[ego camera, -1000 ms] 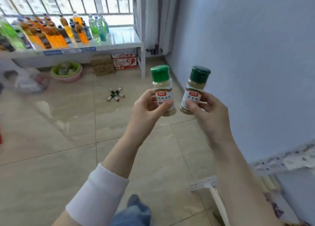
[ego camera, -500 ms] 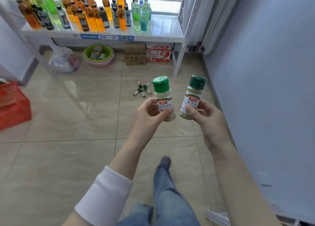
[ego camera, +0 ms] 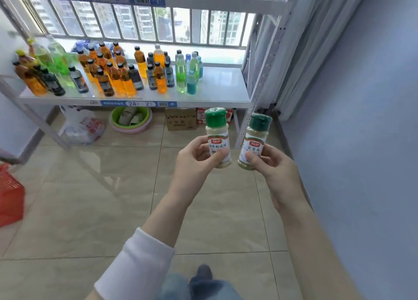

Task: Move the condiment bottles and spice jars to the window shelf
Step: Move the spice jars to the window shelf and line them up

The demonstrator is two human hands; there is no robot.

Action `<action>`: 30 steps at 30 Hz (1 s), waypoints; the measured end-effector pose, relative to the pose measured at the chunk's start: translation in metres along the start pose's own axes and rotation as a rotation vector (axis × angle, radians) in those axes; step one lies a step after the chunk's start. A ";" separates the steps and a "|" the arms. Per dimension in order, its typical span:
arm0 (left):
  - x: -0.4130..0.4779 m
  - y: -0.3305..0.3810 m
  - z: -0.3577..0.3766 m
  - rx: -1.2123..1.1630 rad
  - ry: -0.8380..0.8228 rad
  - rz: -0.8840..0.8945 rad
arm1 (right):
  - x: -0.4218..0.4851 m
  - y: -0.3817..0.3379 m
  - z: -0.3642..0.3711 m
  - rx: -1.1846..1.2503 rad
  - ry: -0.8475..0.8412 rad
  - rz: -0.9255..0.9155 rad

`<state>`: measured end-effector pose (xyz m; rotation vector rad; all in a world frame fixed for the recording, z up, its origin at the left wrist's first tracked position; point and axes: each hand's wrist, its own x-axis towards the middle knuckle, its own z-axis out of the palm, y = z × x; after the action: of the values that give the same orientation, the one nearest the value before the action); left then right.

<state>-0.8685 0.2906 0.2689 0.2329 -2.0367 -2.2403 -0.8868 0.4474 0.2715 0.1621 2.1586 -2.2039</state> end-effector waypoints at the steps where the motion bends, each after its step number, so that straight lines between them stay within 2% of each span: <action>1: 0.017 0.003 -0.002 0.001 0.010 0.001 | 0.020 -0.004 0.007 -0.008 -0.011 -0.004; 9: 0.178 0.020 -0.027 0.035 0.033 0.030 | 0.178 -0.026 0.065 -0.047 -0.065 -0.030; 17: 0.342 0.048 -0.040 0.030 -0.064 0.048 | 0.315 -0.070 0.111 -0.066 0.023 -0.100; 23: 0.435 0.067 -0.024 0.075 -0.129 0.098 | 0.405 -0.089 0.119 -0.049 0.092 -0.090; 30: 0.537 0.083 0.021 0.062 -0.135 0.149 | 0.520 -0.120 0.097 -0.094 0.083 -0.147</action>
<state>-1.4020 0.2068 0.3306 -0.0654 -2.1140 -2.1590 -1.4198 0.3718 0.3345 0.0961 2.3855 -2.2007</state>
